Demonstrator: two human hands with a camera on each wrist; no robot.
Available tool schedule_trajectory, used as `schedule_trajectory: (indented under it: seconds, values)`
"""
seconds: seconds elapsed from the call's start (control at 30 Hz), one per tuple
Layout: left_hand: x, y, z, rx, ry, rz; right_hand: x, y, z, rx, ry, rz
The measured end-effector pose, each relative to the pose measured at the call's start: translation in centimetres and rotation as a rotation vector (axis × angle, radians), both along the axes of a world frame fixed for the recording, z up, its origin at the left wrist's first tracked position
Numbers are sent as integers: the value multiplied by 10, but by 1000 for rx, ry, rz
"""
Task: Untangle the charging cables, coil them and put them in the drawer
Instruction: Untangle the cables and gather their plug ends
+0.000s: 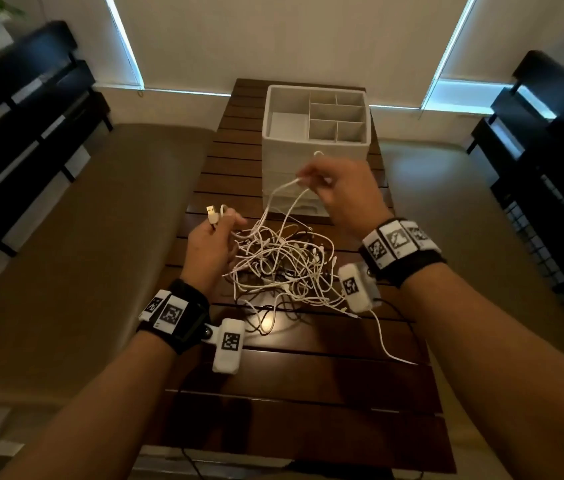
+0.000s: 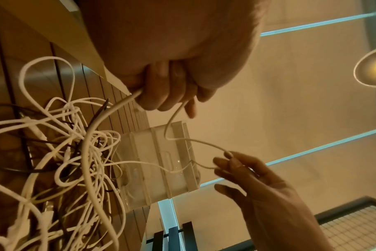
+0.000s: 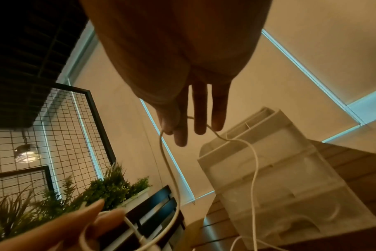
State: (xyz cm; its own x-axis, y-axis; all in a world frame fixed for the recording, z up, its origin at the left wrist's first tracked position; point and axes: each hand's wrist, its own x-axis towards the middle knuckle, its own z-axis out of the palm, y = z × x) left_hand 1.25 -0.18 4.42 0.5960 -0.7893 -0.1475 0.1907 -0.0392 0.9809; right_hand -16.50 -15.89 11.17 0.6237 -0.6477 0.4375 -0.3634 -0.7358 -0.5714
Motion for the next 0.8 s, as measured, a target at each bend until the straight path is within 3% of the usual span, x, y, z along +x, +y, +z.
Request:
schedule_trajectory:
  seconds: [0.17, 0.23, 0.3, 0.37, 0.43, 0.5, 0.57, 0.67, 0.73, 0.8]
  values:
    - [-1, -3, 8, 169, -333, 210, -3, 5, -7, -225, 176, -105]
    - [-5, -4, 20, 168, -416, 260, -2, 8, -1, -264, 228, -66]
    - [-12, -7, 32, 86, -503, 153, 3, 13, 1, -255, 280, 46]
    - [-22, -11, 42, -35, -513, -103, 10, 24, 3, -220, 290, 166]
    - [-27, -16, 47, -82, -544, -313, 12, 32, 6, -162, 182, 237]
    - [-24, -19, 47, -58, -616, -342, 11, 34, 8, -55, 45, 225]
    - [-20, -21, 48, -43, -570, -261, 6, 27, 3, 6, 55, 174]
    - [-9, -15, 58, -98, -380, -91, -5, 7, -28, 33, 331, 62]
    - [-3, -7, 66, -168, -303, -123, -13, -3, -50, 113, 457, -52]
    - [0, 0, 70, -170, -266, -187, -15, -9, -56, 244, 406, -141]
